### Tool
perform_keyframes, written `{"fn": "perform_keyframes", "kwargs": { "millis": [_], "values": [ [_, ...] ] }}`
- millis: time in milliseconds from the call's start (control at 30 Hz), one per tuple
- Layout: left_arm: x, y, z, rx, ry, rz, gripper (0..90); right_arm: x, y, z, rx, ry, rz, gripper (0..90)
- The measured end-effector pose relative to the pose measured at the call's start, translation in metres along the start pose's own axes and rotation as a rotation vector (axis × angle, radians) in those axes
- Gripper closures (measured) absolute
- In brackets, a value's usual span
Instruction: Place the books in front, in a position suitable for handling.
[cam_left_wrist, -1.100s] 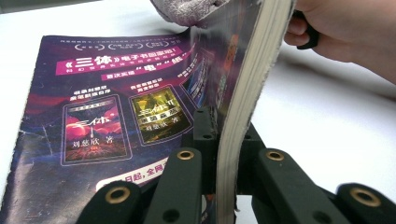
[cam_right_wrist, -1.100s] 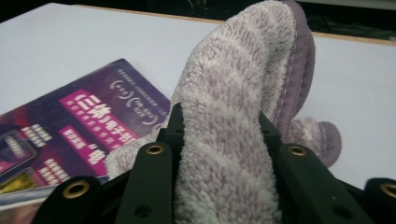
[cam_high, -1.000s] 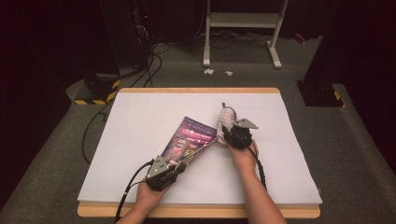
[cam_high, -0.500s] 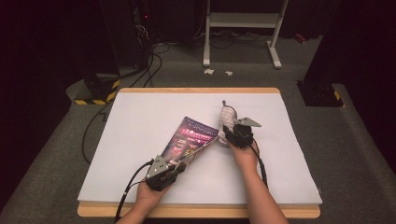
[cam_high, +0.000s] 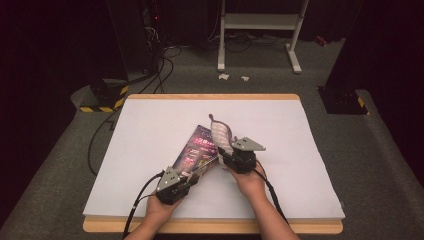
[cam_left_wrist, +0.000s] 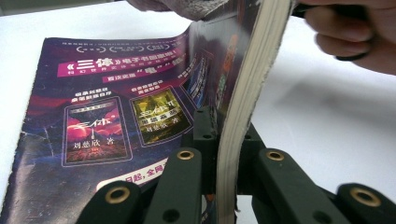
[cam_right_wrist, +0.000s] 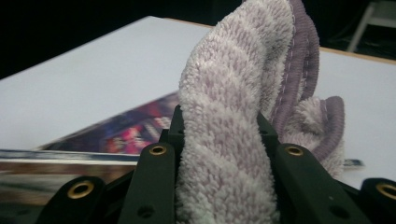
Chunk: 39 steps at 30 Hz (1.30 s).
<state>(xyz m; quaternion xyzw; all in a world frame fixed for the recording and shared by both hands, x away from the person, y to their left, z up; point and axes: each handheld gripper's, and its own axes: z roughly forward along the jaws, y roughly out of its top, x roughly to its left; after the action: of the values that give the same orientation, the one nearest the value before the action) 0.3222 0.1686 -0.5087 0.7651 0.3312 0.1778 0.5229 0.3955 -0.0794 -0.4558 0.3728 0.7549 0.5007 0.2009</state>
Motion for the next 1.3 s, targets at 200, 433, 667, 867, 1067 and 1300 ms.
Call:
{"fn": "perform_keyframes", "kwargs": {
  "millis": [200, 433, 667, 867, 1067, 1300],
  "values": [
    [0.000, 0.000, 0.000, -0.003, 0.000, -0.004, 83.4, 0.034, 0.006, -0.011, -0.035, 0.087, -0.045, 69.7],
    [0.001, 0.000, 0.000, -0.005, 0.001, -0.003, 83.4, 0.062, 0.013, -0.020, -0.063, 0.183, -0.076, 69.5],
    [0.000, 0.000, 0.000, -0.006, 0.002, -0.003, 83.4, 0.074, 0.017, -0.024, -0.074, 0.229, -0.096, 69.5],
    [0.000, 0.000, 0.000, -0.003, 0.003, -0.001, 83.4, 0.072, 0.016, -0.023, -0.071, 0.231, -0.085, 69.5],
    [0.000, 0.000, 0.000, 0.001, 0.004, 0.000, 83.4, 0.069, 0.015, -0.019, -0.058, 0.211, -0.085, 69.5],
    [0.001, 0.000, 0.001, 0.003, -0.001, -0.006, 83.4, 0.062, 0.014, -0.016, -0.048, 0.185, -0.078, 69.6]
  ]
}}
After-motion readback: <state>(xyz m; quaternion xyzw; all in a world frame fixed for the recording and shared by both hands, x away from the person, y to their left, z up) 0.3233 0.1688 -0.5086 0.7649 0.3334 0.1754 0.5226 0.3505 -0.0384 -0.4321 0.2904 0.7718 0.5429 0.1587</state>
